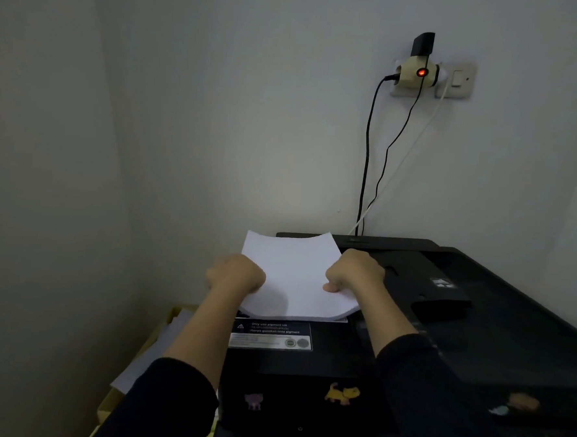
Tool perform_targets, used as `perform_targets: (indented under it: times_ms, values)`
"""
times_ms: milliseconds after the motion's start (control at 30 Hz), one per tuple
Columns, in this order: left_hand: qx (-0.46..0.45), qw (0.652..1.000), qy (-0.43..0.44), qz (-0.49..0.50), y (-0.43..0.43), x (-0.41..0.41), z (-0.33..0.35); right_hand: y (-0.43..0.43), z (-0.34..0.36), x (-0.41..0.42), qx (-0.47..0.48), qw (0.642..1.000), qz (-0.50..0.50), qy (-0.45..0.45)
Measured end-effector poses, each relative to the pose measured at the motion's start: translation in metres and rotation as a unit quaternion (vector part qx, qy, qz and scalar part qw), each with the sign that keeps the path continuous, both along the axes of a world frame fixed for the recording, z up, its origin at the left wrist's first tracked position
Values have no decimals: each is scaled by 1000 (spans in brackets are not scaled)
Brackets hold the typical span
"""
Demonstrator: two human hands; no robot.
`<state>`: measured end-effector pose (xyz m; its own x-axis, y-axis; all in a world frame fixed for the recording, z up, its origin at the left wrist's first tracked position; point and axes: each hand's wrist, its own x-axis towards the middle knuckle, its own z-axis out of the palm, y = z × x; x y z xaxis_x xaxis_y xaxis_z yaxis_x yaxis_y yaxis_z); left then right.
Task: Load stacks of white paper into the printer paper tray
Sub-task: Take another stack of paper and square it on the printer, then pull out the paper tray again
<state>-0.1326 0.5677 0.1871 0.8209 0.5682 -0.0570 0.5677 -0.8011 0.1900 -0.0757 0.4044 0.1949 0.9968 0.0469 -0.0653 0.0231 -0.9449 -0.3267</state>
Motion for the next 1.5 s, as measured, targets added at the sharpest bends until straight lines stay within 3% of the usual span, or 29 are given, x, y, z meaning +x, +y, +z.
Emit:
perform_targets:
  times_ms: [200,333,500,800,1000,1067,1167,1233,1267,1333,1433,1500]
  values:
    - [66,997,-4,27,-18,-9,-3,1,-10,-14,-12,996,5,-87]
    - [63,985,-155,-37,-41,-19,-6,-8,-14,-28,35,988,28,-147]
    - [67,921,-364,-121,-81,-36,-9,-45,-12,-52,160,949,31,-269]
    - [-36,904,-384,-184,-174,-97,-61,-137,-57,-107,226,918,25,-324]
    - [-28,877,-430,-210,-221,-139,-141,-175,-144,-164,243,862,-30,-444]
    - [-55,880,-421,-214,-232,-150,-173,-183,-174,-177,274,876,-58,-391]
    - [-161,917,-336,-144,-242,-160,-218,-194,-215,-182,359,901,-127,-205]
    - [-275,928,-244,-55,-242,-160,-240,-203,-241,-173,434,873,-213,-62]
    - [-334,919,-209,-9,-241,-158,-250,-206,-253,-168,472,841,-264,17]
    - [-472,861,-160,97,-238,-151,-258,-211,-275,-158,551,753,-325,156]
    - [-680,681,-124,242,-231,-140,-265,-211,-296,-151,651,621,-337,277]
    - [-756,578,-149,270,-224,-135,-268,-207,-303,-145,711,539,-357,276]
